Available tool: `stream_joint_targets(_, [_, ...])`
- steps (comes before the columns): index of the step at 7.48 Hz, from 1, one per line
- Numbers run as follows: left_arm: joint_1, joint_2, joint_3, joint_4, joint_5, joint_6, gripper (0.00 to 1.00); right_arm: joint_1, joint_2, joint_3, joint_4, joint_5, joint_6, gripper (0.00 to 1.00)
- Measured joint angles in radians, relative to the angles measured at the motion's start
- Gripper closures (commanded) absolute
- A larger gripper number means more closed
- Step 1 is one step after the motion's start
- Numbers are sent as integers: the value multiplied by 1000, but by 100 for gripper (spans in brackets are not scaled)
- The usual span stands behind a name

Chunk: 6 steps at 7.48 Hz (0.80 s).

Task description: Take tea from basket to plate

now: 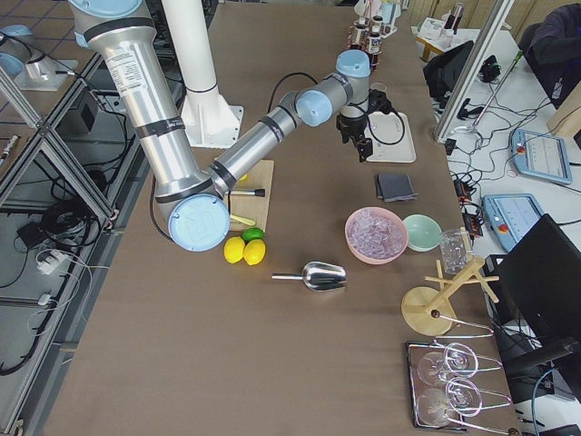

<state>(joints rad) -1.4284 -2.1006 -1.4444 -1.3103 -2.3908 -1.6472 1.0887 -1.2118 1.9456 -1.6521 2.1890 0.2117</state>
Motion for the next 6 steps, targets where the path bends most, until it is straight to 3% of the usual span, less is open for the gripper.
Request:
stream_joint_targets(1, [1, -4, 1, 0, 1, 0, 7, -4, 0, -2, 0, 0, -1, 0])
stream_joint_targets(2, [1, -6, 1, 1, 2, -2, 19, -7, 0, -2, 0, 0, -1, 0])
stream_joint_targets(3, [1, -10, 1, 3, 2, -7, 43, -8, -1, -3, 0, 0, -2, 0])
stream_joint_targets(4, [1, -12, 0, 2, 1, -26, 76, -8, -3, -3, 0, 0, -2, 0])
stream_joint_targets(6, [2, -12, -2, 0, -2, -45, 100, -10, -6, -5, 0, -3, -2, 0])
